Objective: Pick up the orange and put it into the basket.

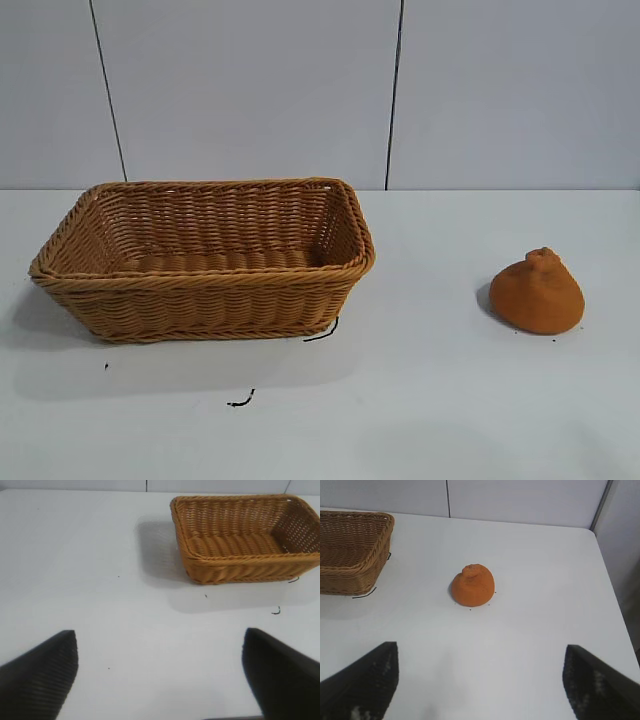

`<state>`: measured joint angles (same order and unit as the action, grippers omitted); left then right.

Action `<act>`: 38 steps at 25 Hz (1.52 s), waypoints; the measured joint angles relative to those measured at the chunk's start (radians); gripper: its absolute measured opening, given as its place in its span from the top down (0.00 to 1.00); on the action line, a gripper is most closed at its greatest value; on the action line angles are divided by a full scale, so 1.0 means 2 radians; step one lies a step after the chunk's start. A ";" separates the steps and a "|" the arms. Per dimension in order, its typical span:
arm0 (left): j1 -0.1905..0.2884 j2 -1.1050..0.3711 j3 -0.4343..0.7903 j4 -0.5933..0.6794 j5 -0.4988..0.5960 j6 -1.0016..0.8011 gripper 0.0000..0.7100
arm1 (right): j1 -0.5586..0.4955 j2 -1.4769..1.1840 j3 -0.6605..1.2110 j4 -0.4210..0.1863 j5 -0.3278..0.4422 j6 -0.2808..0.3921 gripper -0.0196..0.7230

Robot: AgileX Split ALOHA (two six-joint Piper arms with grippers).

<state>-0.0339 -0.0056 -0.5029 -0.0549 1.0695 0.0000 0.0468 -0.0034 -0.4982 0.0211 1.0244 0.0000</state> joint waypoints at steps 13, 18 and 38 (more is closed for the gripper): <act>0.000 0.000 0.000 0.000 -0.001 0.000 0.10 | 0.000 0.074 -0.019 0.000 0.014 0.014 0.12; 0.000 0.000 0.000 0.000 -0.001 0.000 0.10 | 0.000 0.242 -0.081 0.000 0.017 0.022 0.12; 0.000 0.000 0.000 0.000 -0.001 0.000 0.10 | 0.000 0.851 -0.433 0.014 -0.015 0.019 0.12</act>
<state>-0.0339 -0.0056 -0.5029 -0.0549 1.0684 0.0000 0.0468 1.6979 -1.3641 0.0496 0.9945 0.0384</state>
